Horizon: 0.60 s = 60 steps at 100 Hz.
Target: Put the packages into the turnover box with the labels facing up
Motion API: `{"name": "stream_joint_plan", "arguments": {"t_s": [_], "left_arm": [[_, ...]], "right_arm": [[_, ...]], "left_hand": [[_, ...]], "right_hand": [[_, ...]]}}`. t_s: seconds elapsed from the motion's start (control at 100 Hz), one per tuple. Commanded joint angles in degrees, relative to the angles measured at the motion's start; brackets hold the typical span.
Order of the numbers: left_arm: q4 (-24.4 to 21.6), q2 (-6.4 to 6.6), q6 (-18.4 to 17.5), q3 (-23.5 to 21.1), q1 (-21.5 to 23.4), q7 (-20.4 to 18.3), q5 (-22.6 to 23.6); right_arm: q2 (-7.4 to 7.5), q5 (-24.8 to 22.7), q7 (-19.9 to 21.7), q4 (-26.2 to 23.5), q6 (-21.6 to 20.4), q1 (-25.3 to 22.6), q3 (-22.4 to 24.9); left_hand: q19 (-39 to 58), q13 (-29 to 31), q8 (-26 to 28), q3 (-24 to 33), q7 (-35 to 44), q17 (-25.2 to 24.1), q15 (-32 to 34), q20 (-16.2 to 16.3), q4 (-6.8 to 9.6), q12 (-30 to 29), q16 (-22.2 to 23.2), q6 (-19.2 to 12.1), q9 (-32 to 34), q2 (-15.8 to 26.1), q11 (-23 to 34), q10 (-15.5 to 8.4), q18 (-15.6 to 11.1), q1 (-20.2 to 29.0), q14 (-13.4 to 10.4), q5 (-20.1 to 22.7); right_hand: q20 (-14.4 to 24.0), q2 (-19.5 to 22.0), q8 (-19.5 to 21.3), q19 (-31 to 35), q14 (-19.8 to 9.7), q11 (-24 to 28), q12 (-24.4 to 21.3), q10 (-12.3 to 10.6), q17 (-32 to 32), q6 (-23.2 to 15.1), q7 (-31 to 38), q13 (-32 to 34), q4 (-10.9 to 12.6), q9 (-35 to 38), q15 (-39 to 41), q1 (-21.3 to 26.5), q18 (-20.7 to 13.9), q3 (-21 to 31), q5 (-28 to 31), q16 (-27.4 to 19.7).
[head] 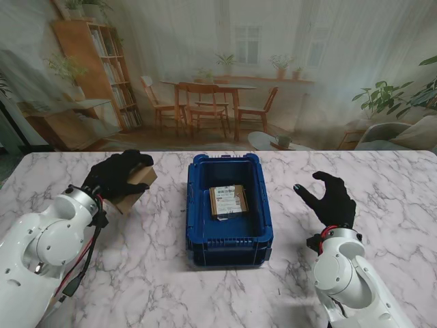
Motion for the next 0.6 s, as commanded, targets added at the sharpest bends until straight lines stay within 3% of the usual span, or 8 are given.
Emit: {"name": "stream_joint_plan", "arguments": {"t_s": [0.0, 0.21, 0.36, 0.59], "left_arm": [[-1.31, -0.65, -0.20, 1.48, -3.11, 0.97, -1.90], [-2.32, -2.00, 2.18, 6.24, -7.13, 5.13, -8.15], [-3.69, -2.63, 3.31, 9.69, -9.16, 6.80, -9.92], [-6.35, -3.85, 3.90, 14.45, -10.81, 10.13, -14.14]], "right_arm": [[0.52, -0.76, 0.50, -2.27, -1.18, -0.95, 0.49], [1.54, -1.26, 4.49, -7.07, -4.60, -2.82, 1.99], [1.98, 0.26, 7.05, -9.46, -6.98, -3.49, 2.45], [2.60, 1.46, 9.95, -11.54, -10.46, -3.62, 1.27]], "left_hand": [[7.23, 4.69, 5.21, 14.34, 9.64, 1.83, 7.92, 2.08, 2.33, 0.43, 1.33, 4.40, 3.31, 3.63, 3.91, 3.83, -18.09, 10.06, -5.82, 5.45], [7.00, 4.24, 5.82, 14.13, 9.81, 1.46, 8.03, 2.08, 1.96, 0.45, 1.38, 4.35, 2.73, 3.76, 4.18, 3.84, -18.37, 9.87, -5.96, 5.06], [6.77, 4.06, 5.81, 14.03, 9.65, 1.17, 7.92, 2.06, 1.89, 0.08, 1.25, 4.39, 2.37, 4.23, 3.83, 3.99, -18.38, 10.01, -5.93, 4.79], [6.57, 3.88, 5.77, 13.74, 9.51, 1.16, 7.87, 2.13, 1.81, -0.39, 1.09, 4.53, 2.07, 4.53, 3.63, 4.10, -18.49, 10.30, -5.96, 4.83]], "right_hand": [[-0.03, 1.44, -1.24, -0.36, -1.07, -0.02, -0.09, -0.76, -0.93, 0.05, -0.18, -0.70, 0.80, 0.49, -2.49, 1.45, -2.28, -0.67, 0.07, -0.82], [-0.01, 1.14, -1.48, -0.56, -1.06, -0.10, -0.07, -0.87, -1.11, 0.97, -0.55, -0.36, 0.78, 1.25, -2.73, 1.26, -2.86, -0.49, 0.36, -0.92], [0.17, 0.70, -4.33, -1.15, -1.14, -0.44, -0.01, -0.95, -1.40, 5.65, -5.80, -0.31, 0.62, 1.35, -3.32, 0.61, -3.16, 0.15, -3.45, -1.02], [0.42, 0.32, -7.36, -1.40, -1.40, -0.98, -0.37, -0.69, -1.40, 9.00, -11.23, 0.19, 0.11, 1.15, -3.84, -2.05, -3.20, 0.52, -6.25, -1.16]]}}
